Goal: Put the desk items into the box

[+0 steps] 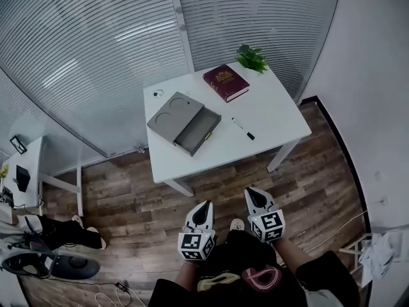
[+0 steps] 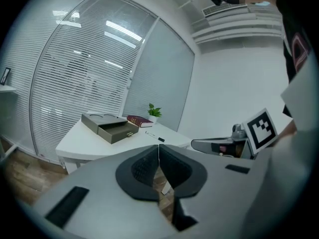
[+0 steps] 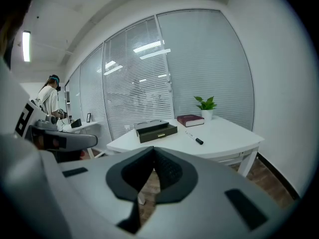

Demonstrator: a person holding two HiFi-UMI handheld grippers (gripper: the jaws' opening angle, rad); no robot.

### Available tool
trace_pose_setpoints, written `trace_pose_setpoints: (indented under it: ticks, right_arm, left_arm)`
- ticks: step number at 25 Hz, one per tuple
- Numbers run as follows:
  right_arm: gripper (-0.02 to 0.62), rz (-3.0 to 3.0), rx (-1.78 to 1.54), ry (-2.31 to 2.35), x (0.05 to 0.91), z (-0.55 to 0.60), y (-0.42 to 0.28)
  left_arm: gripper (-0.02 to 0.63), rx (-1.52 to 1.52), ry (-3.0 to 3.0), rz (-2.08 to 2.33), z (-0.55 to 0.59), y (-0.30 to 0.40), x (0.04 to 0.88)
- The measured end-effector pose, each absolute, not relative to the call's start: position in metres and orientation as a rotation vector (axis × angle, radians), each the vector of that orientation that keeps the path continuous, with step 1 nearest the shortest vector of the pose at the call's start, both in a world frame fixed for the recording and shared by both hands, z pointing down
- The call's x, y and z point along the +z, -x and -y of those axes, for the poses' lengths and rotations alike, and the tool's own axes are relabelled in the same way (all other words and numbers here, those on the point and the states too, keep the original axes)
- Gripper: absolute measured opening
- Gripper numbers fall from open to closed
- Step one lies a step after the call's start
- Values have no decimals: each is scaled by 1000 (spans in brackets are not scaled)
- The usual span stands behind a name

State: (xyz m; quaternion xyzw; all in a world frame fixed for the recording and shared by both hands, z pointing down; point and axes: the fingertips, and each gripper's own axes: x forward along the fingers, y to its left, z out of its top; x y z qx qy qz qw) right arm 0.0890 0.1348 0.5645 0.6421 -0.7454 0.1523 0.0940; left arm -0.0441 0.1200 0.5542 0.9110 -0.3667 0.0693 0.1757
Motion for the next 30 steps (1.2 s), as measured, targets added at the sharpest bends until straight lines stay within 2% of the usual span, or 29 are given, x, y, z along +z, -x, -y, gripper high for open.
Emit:
trace_pose_setpoints:
  ticks: [12, 18, 30]
  right_arm:
    - [11, 2224, 543, -1907, 576, -115, -131]
    - [11, 2251, 524, -1905, 570, -92, -128]
    - [11, 2138, 530, -2010, 566, -32, -146]
  left_arm:
    - [18, 222, -2539, 1114, -102, 17, 558]
    - [18, 210, -2543, 1142, -85, 22, 555]
    - [18, 178, -2614, 1044, -3, 7, 540]
